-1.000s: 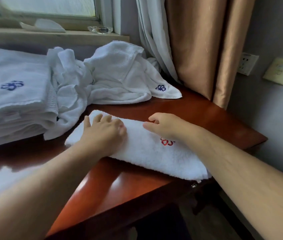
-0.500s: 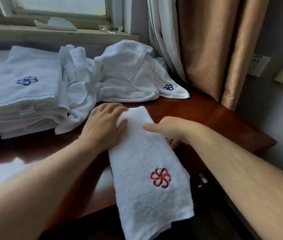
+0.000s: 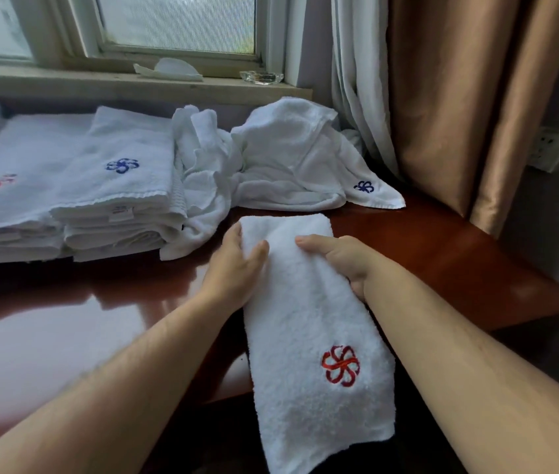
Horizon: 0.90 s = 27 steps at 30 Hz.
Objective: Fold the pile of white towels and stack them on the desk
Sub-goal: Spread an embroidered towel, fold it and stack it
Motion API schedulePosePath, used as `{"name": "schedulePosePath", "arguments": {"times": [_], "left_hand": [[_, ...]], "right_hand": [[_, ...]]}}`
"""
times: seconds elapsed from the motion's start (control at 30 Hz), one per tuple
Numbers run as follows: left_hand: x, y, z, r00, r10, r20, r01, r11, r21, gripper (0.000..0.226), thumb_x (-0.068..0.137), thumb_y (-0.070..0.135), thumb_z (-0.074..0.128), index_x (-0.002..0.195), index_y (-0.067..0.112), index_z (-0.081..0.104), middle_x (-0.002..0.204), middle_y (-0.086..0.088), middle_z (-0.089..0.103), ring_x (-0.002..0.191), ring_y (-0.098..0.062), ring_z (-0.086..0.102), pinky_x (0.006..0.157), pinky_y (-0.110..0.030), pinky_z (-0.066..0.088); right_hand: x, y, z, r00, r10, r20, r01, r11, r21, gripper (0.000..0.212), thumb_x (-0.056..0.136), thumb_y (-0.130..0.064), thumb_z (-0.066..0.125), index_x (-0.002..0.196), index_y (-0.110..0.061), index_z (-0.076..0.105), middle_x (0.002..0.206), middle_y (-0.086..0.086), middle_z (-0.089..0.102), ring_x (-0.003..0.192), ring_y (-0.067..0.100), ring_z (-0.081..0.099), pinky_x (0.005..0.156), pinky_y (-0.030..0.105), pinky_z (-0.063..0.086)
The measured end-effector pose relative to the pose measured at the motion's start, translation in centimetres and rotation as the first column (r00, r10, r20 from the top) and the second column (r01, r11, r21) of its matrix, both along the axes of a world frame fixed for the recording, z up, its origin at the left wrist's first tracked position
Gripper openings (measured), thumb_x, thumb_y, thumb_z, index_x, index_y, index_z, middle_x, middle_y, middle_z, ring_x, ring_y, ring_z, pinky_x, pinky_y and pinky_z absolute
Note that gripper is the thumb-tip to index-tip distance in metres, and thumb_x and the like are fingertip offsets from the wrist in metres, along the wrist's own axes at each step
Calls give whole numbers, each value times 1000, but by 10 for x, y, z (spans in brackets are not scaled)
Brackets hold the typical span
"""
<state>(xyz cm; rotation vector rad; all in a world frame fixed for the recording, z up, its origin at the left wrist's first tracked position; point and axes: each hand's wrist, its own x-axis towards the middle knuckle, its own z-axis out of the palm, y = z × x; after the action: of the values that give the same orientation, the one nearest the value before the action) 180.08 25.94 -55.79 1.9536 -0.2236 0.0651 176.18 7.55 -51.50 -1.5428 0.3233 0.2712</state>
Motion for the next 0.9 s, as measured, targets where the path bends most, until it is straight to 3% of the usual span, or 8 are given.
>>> {"name": "schedulePosePath", "arguments": {"times": [0.1, 0.2, 0.3, 0.4, 0.5, 0.63, 0.77, 0.9], "left_hand": [[-5, 10, 2, 995, 33, -91, -63, 938, -342, 68, 92, 37, 72, 150, 21, 40, 127, 5, 64, 113, -11, 65, 97, -33, 54], [-14, 29, 14, 946, -120, -300, -54, 857, -513, 60, 83, 61, 72, 126, 19, 65, 108, 0, 77, 95, -18, 75, 82, -38, 60], [-23, 53, 41, 984, -63, -170, -23, 886, -463, 56, 85, 68, 65, 110, 19, 72, 98, -1, 78, 89, -19, 76, 72, -34, 61], [-36, 90, 77, 1000, -15, 1, 13, 871, -492, 51, 87, 65, 60, 105, 18, 71, 92, -3, 78, 81, -21, 77, 59, -30, 60], [-46, 133, 102, 988, 81, 133, -23, 920, -391, 58, 86, 66, 57, 110, 14, 68, 94, -7, 77, 81, -20, 76, 64, -36, 61], [-52, 202, 117, 963, 204, 178, -114, 902, -416, 61, 82, 72, 60, 115, 21, 66, 103, -5, 76, 95, -22, 74, 81, -47, 61], [-58, 271, 105, 999, -38, -38, 9, 814, -581, 50, 73, 65, 74, 108, 30, 75, 116, -12, 74, 104, -31, 72, 81, -46, 60], [-60, 323, 80, 974, -171, -147, 59, 822, -566, 53, 76, 54, 82, 120, 27, 72, 126, -14, 70, 114, -33, 68, 83, -42, 60]], "right_hand": [[-10, 14, 2, 987, -58, 149, 38, 991, 132, 34, 89, -13, 75, 119, 2, 67, 109, 22, 74, 101, 39, 72, 91, 54, 58], [-15, 32, 15, 938, -59, 341, 1, 986, 167, 35, 88, -10, 76, 122, -7, 65, 111, 15, 75, 101, 34, 73, 86, 49, 61], [-15, 54, 35, 900, -32, 434, -52, 982, 181, 34, 88, -10, 75, 120, -6, 65, 112, 15, 75, 101, 32, 74, 83, 46, 62], [-13, 80, 51, 907, 140, 398, -237, 950, 205, 38, 89, -20, 75, 122, -2, 68, 117, 20, 72, 106, 37, 71, 85, 48, 61], [-7, 120, 57, 866, 329, 377, -416, 892, 178, 34, 85, -18, 77, 115, -3, 74, 120, 21, 71, 108, 36, 71, 85, 44, 60], [9, 193, 71, 830, 317, 459, -411, 904, 118, 46, 74, -19, 84, 116, -4, 72, 114, 19, 74, 103, 38, 72, 83, 49, 60], [32, 256, 90, 789, 259, 557, -395, 909, 136, 32, 81, -20, 83, 108, -5, 74, 106, 16, 76, 92, 34, 75, 71, 39, 61], [62, 312, 108, 779, 225, 585, -414, 885, 211, 37, 84, -21, 80, 116, -4, 70, 109, 14, 76, 97, 35, 75, 74, 41, 61]]}}
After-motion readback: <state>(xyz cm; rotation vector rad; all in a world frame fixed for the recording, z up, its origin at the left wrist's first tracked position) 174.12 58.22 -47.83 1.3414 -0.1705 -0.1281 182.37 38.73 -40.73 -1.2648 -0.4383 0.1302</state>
